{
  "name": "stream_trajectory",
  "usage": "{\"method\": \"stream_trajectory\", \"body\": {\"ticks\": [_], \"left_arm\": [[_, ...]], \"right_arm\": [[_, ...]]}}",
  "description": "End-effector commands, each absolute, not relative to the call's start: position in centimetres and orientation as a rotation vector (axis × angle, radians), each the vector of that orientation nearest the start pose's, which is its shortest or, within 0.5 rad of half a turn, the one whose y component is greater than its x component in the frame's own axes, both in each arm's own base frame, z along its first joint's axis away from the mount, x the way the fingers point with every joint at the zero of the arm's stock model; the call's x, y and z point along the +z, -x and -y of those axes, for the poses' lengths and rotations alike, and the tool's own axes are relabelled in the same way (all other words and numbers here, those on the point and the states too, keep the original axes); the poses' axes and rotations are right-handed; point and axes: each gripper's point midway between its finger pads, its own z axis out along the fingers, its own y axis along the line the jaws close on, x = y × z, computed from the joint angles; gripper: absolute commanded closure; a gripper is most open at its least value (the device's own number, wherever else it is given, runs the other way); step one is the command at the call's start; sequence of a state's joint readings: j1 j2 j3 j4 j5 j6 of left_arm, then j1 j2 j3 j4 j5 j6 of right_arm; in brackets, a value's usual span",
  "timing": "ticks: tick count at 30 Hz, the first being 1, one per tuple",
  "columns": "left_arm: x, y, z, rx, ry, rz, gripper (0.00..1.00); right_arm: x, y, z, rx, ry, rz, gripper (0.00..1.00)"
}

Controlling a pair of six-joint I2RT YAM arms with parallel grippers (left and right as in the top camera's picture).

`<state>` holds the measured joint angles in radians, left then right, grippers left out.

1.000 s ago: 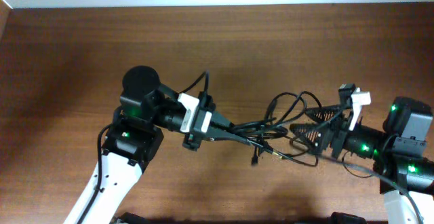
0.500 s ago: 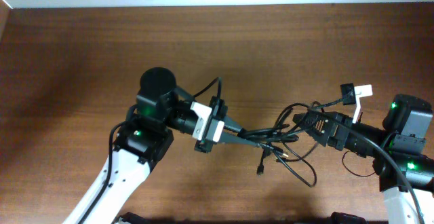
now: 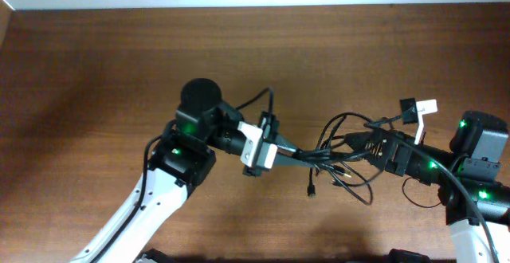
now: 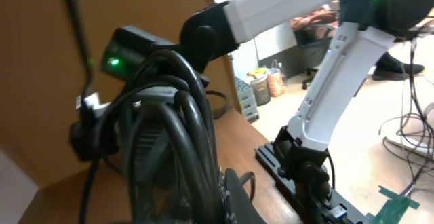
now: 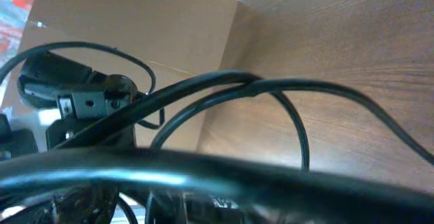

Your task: Untangle cables

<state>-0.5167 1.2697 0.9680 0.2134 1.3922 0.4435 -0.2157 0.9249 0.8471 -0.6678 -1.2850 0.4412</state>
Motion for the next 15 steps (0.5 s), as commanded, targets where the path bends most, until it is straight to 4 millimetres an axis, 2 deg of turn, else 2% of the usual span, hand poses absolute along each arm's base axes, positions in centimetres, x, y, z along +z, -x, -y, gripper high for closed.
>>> {"method": "stream_trajectory", "body": {"ticks": [1,5,15], "left_arm": [[33.6,-17.1,30.7,-1.185,-1.587,-0.679,1.0],[33.1,-16.8,31.1,-1.222,-1.602,-0.676,1.0],[33.8,-15.0,30.2,-1.275,-1.65,-0.524,1.0]], "right_arm": [[28.7,-22.8,-12.1,1.606,-0.001,-2.083,0.12],[28.2,-23.2,-11.9,1.567,-0.028,-2.099,0.12],[27.2,-24.1,-11.6,1.587,-0.082,-2.133,0.11]]}}
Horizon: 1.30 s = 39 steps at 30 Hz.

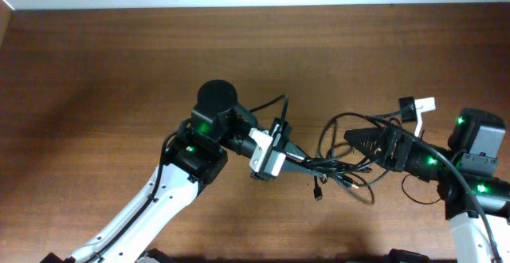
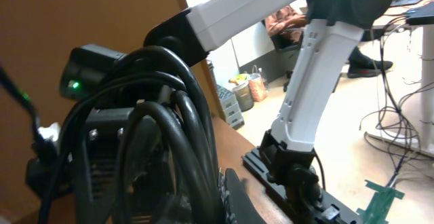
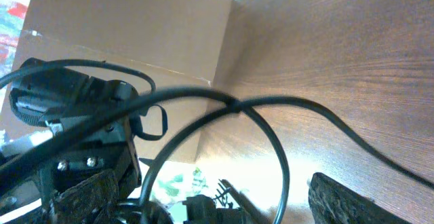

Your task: Untangle cables

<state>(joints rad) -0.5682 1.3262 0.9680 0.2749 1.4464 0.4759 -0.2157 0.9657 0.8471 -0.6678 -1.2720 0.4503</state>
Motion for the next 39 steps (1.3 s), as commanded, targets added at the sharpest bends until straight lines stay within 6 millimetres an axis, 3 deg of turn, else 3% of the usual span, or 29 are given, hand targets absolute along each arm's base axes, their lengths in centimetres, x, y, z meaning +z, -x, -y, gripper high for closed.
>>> {"method": "stream_trajectory", "body": {"ticks": [1,5,8,14,16,21,24,31,37,39], "left_arm": [[33.9,-14.7,30.0,-1.289,-1.657,-0.509,1.0],[33.9,-14.5,29.9,-1.301,-1.663,-0.497,1.0],[33.8,-15.5,30.5,-1.251,-1.637,-0.552,1.0],[33.7,-16.1,31.2,-1.201,-1.617,-0.582,1.0],[33.6,-16.5,31.7,-1.175,-1.604,-0.61,1.0],[33.6,-17.4,32.1,-1.127,-1.578,-0.655,1.0],[33.5,-17.4,32.1,-1.133,-1.579,-0.663,1.0],[33.4,-17.2,32.0,-1.289,-1.547,-0.831,1.0],[33.9,-13.4,30.0,-1.603,-1.648,-0.809,1.0],[34.6,-13.1,29.8,-1.648,-1.637,-0.873,1.0]], "right_arm": [[27.2,-24.2,-11.6,1.59,-0.085,-2.135,0.12],[27.4,-24.0,-11.8,1.634,-0.11,-2.137,0.12],[27.7,-23.7,-12.0,1.666,-0.091,-2.126,0.12],[28.6,-22.9,-12.4,1.747,-0.044,-2.095,0.2],[28.6,-22.9,-12.4,1.747,-0.043,-2.094,0.28],[28.6,-22.9,-12.4,1.743,-0.044,-2.095,0.78],[28.2,-23.2,-12.2,1.71,-0.064,-2.108,0.95],[25.2,-25.8,-10.1,1.42,-0.229,-2.201,0.96],[21.6,-28.4,-5.9,1.021,-0.445,-2.282,0.96],[20.2,-29.0,-4.4,0.902,-0.515,-2.309,0.96]]}}
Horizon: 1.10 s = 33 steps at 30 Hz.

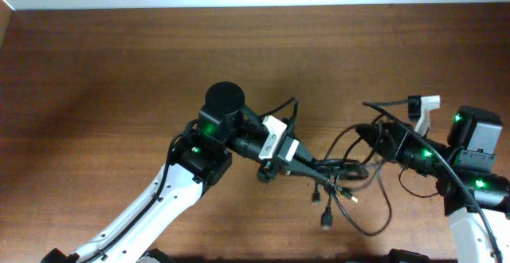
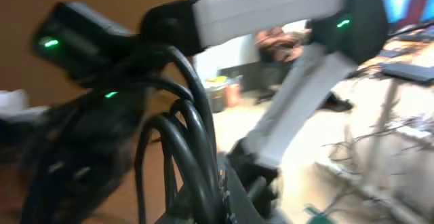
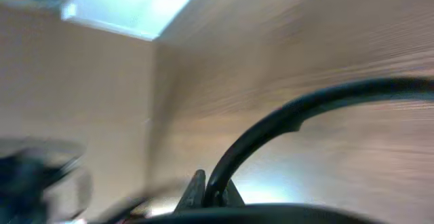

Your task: Untangle cables

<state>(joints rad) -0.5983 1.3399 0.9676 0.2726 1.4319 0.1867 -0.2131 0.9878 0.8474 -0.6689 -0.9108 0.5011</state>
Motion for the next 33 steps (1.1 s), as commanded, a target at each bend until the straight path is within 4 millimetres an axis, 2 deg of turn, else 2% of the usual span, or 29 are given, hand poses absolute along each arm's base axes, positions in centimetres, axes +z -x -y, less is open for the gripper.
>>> {"method": "stream_trajectory", "body": {"ticks": [1,4,7,10,13,15,18,22,27,30,32,33], "left_arm": [[35.2,-12.8,29.7,-1.653,-1.636,-0.879,1.0],[36.3,-12.1,29.2,-1.612,-1.646,-0.822,1.0],[37.1,-11.7,28.8,-1.573,-1.653,-0.773,1.0],[37.4,-12.0,28.4,-1.547,-1.643,-0.772,1.0],[37.4,-12.7,28.1,-1.531,-1.628,-0.789,1.0],[37.4,-13.0,27.9,-1.524,-1.621,-0.799,1.0],[37.4,-13.6,27.7,-1.511,-1.606,-0.817,1.0],[37.4,-14.5,27.2,-1.524,-1.573,-0.888,1.0],[37.6,-16.3,27.4,-1.479,-1.493,-0.959,1.0],[37.4,-17.8,27.8,-1.456,-1.409,-1.05,1.0],[36.8,-19.6,27.9,-1.437,-1.322,-1.159,1.0],[36.2,-21.0,27.7,-1.415,-1.249,-1.249,1.0]], "right_arm": [[19.7,-29.2,-3.8,0.856,-0.542,-2.32,0.96],[18.3,-29.6,-2.6,0.774,-0.6,-2.354,0.96],[17.4,-29.7,-2.5,0.766,-0.611,-2.385,0.96],[16.3,-29.6,-1.6,0.691,-0.634,-2.42,0.96],[15.9,-29.3,-1.7,0.692,-0.646,-2.439,0.96],[16.3,-29.1,-2.7,0.771,-0.605,-2.44,0.84],[17.3,-28.8,-4.6,0.906,-0.482,-2.426,0.57],[18.9,-28.3,-6.8,1.069,-0.302,-2.382,0.39],[21.6,-27.0,-9.4,1.273,-0.046,-2.27,0.34],[22.4,-26.6,-9.9,1.32,-0.017,-2.24,0.34],[23.0,-26.2,-10.2,1.352,0.005,-2.217,0.34],[23.3,-26.0,-10.3,1.359,0.013,-2.209,0.34]]}}
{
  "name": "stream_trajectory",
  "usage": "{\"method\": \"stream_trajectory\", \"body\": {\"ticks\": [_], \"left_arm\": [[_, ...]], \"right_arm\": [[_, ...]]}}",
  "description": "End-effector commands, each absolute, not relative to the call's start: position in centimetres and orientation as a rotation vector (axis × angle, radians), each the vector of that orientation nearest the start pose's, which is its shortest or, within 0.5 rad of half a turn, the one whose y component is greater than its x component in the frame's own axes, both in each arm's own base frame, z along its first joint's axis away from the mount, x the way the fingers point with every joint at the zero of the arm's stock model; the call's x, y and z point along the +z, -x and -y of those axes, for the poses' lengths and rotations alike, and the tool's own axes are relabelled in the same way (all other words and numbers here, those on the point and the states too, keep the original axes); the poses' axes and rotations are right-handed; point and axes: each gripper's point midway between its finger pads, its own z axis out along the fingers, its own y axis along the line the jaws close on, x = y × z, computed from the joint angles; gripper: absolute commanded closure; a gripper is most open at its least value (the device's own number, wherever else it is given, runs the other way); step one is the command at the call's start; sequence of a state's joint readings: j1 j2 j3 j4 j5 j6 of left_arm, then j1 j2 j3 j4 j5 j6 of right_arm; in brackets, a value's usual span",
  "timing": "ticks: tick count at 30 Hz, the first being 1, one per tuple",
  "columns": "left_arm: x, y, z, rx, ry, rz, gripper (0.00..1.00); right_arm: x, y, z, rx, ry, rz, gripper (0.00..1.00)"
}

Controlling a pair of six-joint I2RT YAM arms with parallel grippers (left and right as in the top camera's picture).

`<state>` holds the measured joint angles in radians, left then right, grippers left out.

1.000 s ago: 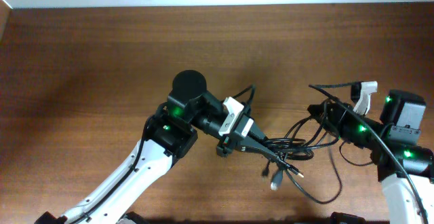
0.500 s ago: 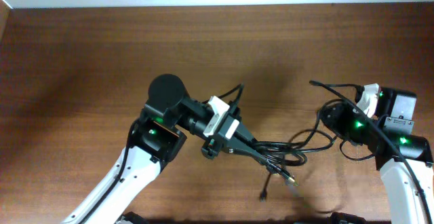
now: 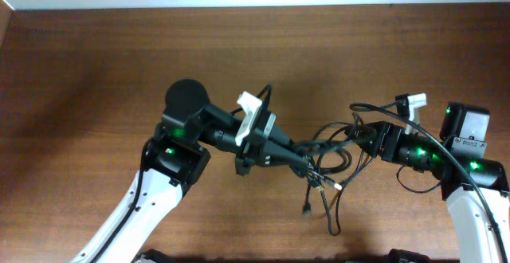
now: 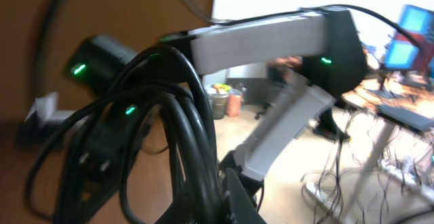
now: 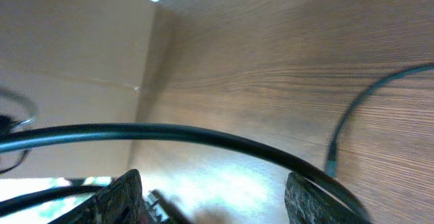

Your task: Untangle cables

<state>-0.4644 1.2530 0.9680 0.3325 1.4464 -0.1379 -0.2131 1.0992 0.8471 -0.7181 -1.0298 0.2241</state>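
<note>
A tangle of black cables [image 3: 327, 158] hangs between both arms over the brown table [image 3: 96, 64]. My left gripper [image 3: 288, 153] is shut on the thick bundle, and in the left wrist view the cables [image 4: 193, 115] rise out of the closed gripper [image 4: 220, 198]. Loose plug ends [image 3: 307, 209] trail toward the front edge. At the tangle's right side my right gripper [image 3: 361, 141] is open. In its wrist view the fingers [image 5: 125, 197] stand wide apart, and one black cable [image 5: 203, 137] arcs across beyond them.
A thin cable with a small plug [image 5: 331, 164] lies on the wood past the right gripper. A cable loop [image 3: 374, 110] sticks up behind the right wrist. Bare table surface lies to the far left and along the back.
My right gripper was shut on one cable strand and is now open with nothing in it. My left gripper, still holding the bundle, has shifted left and back, and the loose ends hang closer together.
At first both grippers were in the tangle at mid-table. The right one then stood open beside it while the left kept its hold. Later the right was shut on a strand farther right, with the ends spread out. Now it is open again.
</note>
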Motion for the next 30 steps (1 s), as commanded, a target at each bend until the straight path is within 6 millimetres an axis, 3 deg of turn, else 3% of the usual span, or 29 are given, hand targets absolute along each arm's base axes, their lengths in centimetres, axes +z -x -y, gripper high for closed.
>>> {"method": "stream_trajectory", "body": {"ticks": [1,5,12,15,19,25,30], "left_arm": [[35.7,-22.2,27.5,-1.407,-1.183,-1.325,1.0],[34.4,-25.6,25.9,-1.408,-0.944,-1.562,1.0],[34.3,-28.1,24.1,-1.391,-0.771,-1.658,1.0],[33.4,-27.7,24.3,-1.412,-0.772,-1.702,1.0],[32.5,-26.2,25.4,-1.382,-0.902,-1.661,1.0],[32.6,-23.5,27.8,-1.447,-1.012,-1.62,1.0],[32.9,-22.0,29.1,-1.477,-1.069,-1.584,1.0]], "right_arm": [[23.5,-25.9,-10.4,1.355,0.018,-2.205,0.34],[24.1,-25.5,-10.4,1.339,0.041,-2.184,0.34],[25.4,-24.7,-11.1,1.409,0.1,-2.13,0.32],[26.1,-24.4,-11.4,1.437,0.137,-2.096,0.33],[27.3,-23.7,-11.5,1.345,0.24,-2.037,0.33],[30.4,-23.1,-11.4,1.126,0.423,-1.868,0.33],[30.8,-22.9,-11.2,1.047,0.465,-1.837,0.33]]}}
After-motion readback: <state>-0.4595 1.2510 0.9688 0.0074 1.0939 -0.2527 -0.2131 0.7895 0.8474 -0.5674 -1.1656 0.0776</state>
